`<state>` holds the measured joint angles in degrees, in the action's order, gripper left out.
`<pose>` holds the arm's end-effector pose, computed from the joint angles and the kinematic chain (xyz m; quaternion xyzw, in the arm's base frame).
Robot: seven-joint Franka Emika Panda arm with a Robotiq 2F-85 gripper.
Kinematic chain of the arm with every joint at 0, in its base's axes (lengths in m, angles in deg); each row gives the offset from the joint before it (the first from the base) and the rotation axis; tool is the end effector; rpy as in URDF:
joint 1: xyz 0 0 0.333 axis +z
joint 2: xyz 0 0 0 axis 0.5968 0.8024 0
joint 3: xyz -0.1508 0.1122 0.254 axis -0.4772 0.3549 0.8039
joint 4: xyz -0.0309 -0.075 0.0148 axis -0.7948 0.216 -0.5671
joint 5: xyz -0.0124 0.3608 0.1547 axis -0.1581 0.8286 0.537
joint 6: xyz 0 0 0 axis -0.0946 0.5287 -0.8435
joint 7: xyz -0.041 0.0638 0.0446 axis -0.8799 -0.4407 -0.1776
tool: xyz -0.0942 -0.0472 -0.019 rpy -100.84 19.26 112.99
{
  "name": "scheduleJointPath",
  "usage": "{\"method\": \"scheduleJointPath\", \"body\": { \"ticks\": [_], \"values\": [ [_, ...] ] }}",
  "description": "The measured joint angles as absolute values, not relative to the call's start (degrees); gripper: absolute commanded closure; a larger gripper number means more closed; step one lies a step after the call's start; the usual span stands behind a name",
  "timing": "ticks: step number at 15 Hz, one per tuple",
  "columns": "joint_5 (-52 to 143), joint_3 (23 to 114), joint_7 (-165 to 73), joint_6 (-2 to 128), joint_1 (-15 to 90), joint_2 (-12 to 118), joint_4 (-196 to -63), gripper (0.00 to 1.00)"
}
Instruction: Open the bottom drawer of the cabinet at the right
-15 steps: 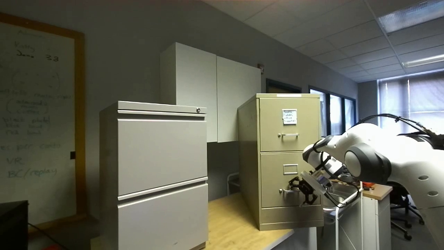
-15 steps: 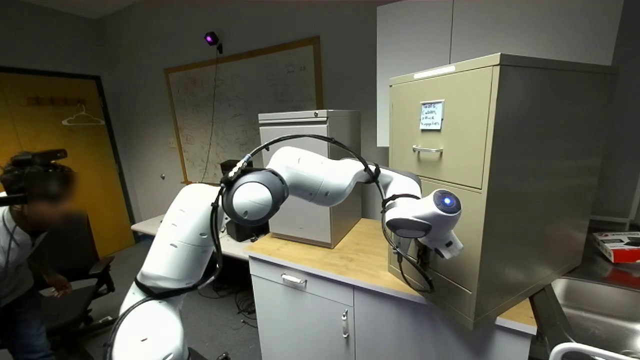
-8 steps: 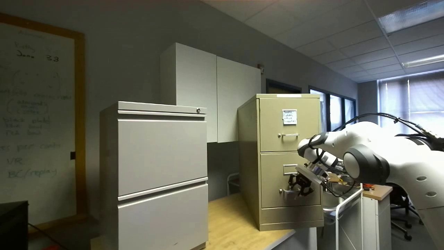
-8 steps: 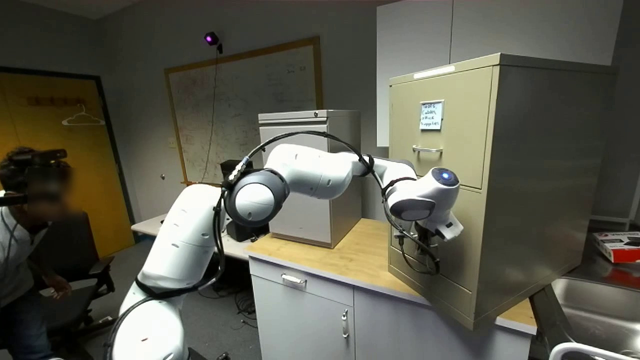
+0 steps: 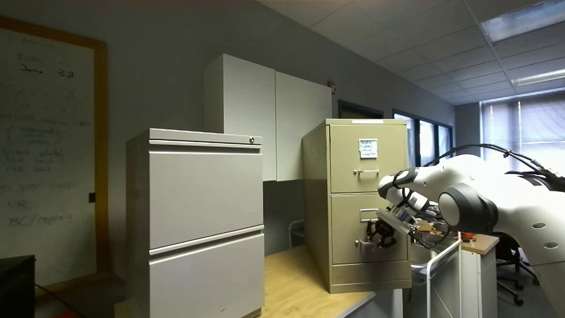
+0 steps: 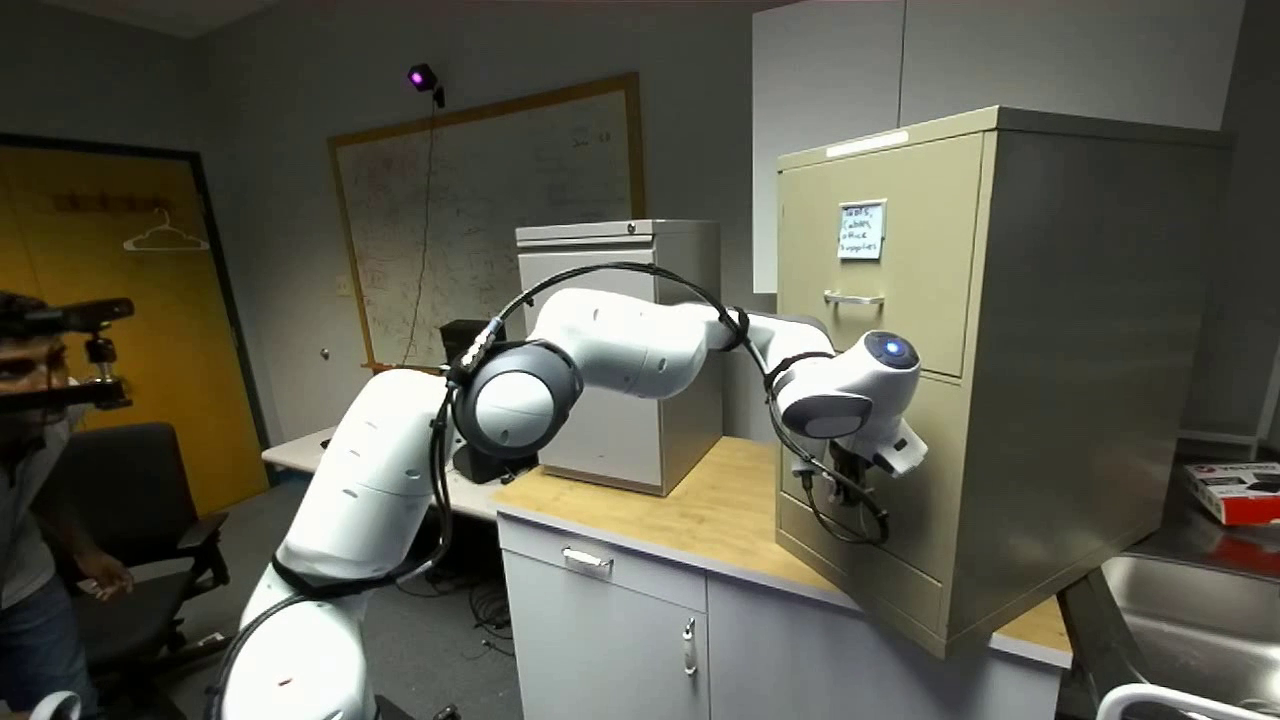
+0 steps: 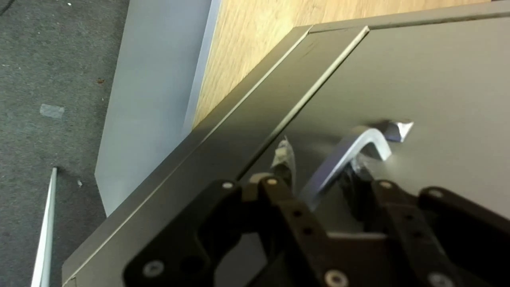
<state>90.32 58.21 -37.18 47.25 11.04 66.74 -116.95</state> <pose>0.6003 -0.4085 0.4312 -0.7933 0.5396 -0.1365 0.2468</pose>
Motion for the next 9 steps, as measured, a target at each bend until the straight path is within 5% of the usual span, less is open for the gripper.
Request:
{"method": "scheduleJointPath", "body": {
  "ticks": [9],
  "values": [
    [95.89, 61.73, -50.47, 59.34, 11.05, 62.70, -126.14, 0.91]
  ]
}}
